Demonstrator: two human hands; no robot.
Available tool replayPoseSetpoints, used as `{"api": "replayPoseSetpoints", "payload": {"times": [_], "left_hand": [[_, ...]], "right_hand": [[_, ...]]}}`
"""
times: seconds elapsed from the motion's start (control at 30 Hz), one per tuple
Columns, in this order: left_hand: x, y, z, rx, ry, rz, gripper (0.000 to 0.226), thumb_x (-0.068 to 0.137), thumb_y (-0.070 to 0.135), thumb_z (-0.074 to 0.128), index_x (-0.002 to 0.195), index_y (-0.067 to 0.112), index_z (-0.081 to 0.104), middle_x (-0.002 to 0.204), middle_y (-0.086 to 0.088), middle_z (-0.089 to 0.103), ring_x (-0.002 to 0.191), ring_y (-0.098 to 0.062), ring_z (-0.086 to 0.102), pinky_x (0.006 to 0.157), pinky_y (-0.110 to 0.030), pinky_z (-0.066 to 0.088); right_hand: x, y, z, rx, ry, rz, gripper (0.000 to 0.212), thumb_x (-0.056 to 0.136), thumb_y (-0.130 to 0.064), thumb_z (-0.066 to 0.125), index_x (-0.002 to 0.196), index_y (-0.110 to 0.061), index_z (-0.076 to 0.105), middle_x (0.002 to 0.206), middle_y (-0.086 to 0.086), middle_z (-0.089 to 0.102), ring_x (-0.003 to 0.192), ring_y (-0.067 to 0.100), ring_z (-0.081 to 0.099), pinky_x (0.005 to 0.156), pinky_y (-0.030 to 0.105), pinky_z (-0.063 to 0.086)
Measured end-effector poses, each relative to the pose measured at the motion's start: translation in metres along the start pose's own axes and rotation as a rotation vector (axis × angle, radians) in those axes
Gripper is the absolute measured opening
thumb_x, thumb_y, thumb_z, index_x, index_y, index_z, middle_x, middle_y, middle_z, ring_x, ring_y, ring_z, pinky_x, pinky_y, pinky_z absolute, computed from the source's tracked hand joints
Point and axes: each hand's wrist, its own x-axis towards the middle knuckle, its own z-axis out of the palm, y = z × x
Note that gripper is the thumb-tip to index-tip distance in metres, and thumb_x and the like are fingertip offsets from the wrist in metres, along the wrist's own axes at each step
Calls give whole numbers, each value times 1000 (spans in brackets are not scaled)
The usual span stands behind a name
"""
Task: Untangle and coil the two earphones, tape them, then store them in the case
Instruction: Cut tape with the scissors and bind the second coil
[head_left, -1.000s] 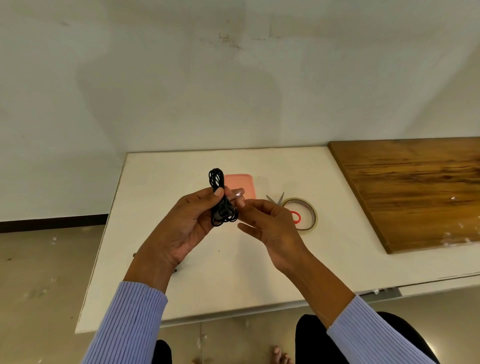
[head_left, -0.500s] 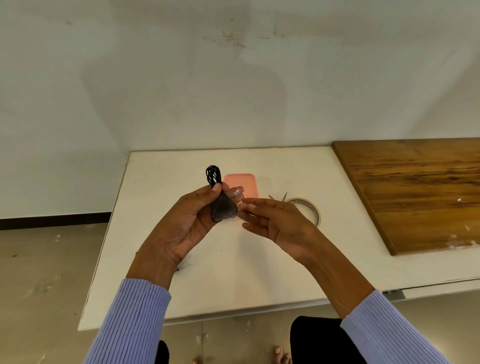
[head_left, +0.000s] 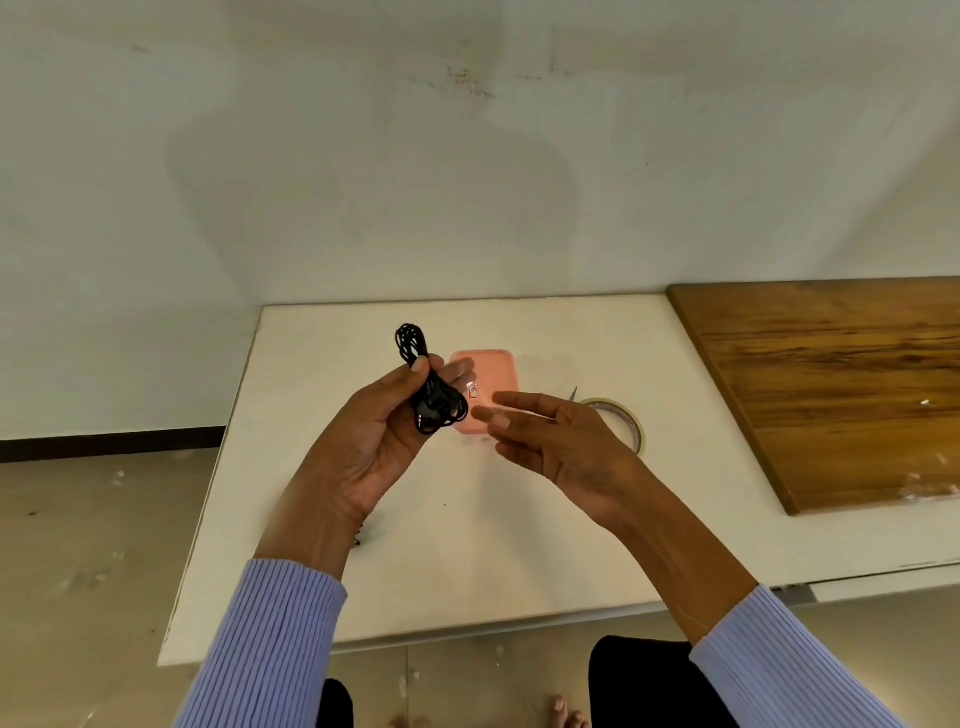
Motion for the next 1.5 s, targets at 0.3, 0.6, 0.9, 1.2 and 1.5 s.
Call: {"api": "replayPoseSetpoints", "payload": {"times": [0.3, 0.6, 0.9, 1.2, 1.5], "left_hand": [[-1, 4, -4, 4, 7, -17, 21, 87, 13, 51, 78, 3, 68, 111, -28, 65, 111, -35, 61, 89, -35, 53], [-5, 3, 2, 38, -33, -6, 21, 81, 15, 52, 73, 6, 70, 113, -26, 64, 102, -30, 67, 84, -31, 55], [-4, 6, -2, 32, -21, 1, 23, 82, 14, 52, 72, 7, 71, 107, -25, 67, 101, -30, 67, 88, -36, 52], [-3, 6, -2, 55, 3, 14, 30, 91, 12, 46, 74, 6, 70, 114, -25, 64, 104, -30, 66, 83, -32, 56], [-2, 2, -1, 51, 20, 18, 28, 92, 11, 47, 76, 6, 69, 106, -23, 67, 103, -30, 66, 80, -29, 57]], "right_hand": [[5, -4, -6, 341, -99, 240, 18, 78, -2, 56, 85, 0, 73, 105, 16, 69, 70, 14, 65, 66, 23, 57], [5, 2, 3, 94, 83, 146, 9, 76, -14, 72, 84, -12, 69, 88, 6, 68, 60, 6, 58, 49, 15, 49], [4, -1, -9, -20, 58, 145, 12, 83, -12, 64, 94, -12, 71, 97, 4, 74, 86, 13, 71, 59, 17, 54], [6, 1, -8, 61, 64, 44, 18, 74, -6, 67, 92, -3, 71, 96, 13, 72, 76, 14, 69, 65, 20, 56], [9, 2, -5, 227, 82, 116, 21, 88, 10, 48, 100, 5, 65, 91, 14, 71, 73, 16, 70, 64, 24, 58]]}}
